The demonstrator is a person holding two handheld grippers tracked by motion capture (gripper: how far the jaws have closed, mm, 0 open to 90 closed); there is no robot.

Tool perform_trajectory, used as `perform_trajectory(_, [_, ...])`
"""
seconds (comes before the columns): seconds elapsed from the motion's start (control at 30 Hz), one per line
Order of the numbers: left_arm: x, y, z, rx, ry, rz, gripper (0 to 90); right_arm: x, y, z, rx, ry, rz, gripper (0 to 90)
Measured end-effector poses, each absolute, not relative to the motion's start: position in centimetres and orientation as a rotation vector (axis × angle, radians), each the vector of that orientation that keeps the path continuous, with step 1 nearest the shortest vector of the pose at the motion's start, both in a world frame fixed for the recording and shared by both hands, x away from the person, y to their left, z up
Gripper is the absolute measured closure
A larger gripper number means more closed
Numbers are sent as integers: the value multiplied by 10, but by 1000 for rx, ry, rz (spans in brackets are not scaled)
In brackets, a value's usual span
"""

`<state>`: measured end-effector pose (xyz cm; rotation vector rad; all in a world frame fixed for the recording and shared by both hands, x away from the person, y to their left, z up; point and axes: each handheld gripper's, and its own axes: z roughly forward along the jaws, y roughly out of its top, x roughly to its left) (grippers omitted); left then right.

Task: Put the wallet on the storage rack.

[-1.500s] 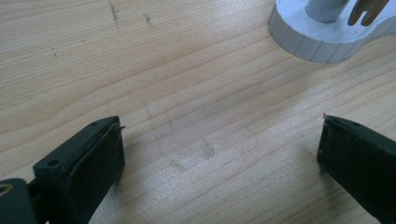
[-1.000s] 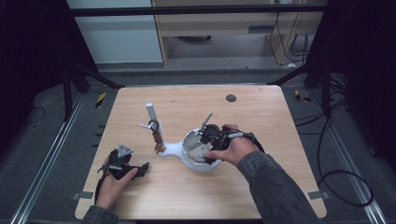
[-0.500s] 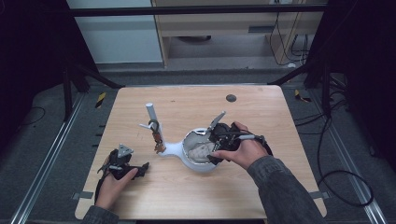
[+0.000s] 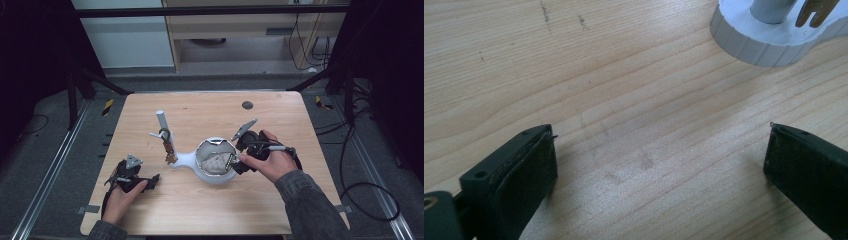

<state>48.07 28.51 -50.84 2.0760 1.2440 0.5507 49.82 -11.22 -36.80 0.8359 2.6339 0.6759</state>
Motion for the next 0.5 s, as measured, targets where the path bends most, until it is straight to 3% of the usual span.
perform_trajectory(0.5, [480,285,-508,2077,1245,550,0,495,-147,-374,924,2537,754,78])
